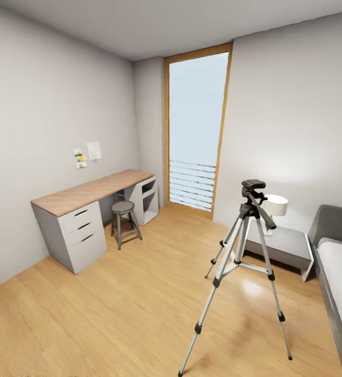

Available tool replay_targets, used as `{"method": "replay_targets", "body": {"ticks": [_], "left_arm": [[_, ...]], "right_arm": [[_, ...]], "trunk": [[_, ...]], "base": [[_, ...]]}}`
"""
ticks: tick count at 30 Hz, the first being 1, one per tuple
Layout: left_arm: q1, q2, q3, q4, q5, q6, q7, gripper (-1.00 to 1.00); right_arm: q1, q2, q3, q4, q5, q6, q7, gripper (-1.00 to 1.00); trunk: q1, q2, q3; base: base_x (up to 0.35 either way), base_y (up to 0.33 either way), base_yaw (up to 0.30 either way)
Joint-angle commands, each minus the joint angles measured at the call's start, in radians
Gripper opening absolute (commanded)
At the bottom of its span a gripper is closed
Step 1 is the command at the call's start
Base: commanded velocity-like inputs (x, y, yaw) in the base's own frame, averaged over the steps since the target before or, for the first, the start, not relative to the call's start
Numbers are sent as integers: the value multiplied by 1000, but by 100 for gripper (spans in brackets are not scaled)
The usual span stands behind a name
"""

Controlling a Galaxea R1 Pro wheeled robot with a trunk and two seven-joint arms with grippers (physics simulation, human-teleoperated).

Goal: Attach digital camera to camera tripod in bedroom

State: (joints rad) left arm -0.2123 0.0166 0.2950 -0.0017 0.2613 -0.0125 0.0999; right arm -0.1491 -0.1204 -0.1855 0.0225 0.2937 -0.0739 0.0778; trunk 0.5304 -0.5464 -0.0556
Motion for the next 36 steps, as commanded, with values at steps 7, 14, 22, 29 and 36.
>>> {"method": "replay_targets", "body": {"ticks": [7,14,22,29,36], "left_arm": [[-1,-1,-3,0,10,-1,1,-100],[-1,-1,-3,0,10,-1,1,-100],[-1,-1,-3,0,10,-1,1,-100],[-1,-1,-3,0,10,-1,4,-100],[-1,-1,-3,0,10,0,4,-100]], "right_arm": [[-1,0,-8,2,8,-5,2,100],[-1,0,-8,3,8,-5,3,100],[-1,1,-8,3,8,-5,3,100],[-1,-1,-8,3,8,-5,3,100],[-1,-1,-8,3,9,-5,3,100]], "trunk": [[1,-1,-2],[1,-1,-2],[1,-1,-2],[1,-1,-2],[1,-1,-2]], "base": [[101,94,288],[103,95,288],[121,102,288],[145,115,288],[199,149,263]]}}
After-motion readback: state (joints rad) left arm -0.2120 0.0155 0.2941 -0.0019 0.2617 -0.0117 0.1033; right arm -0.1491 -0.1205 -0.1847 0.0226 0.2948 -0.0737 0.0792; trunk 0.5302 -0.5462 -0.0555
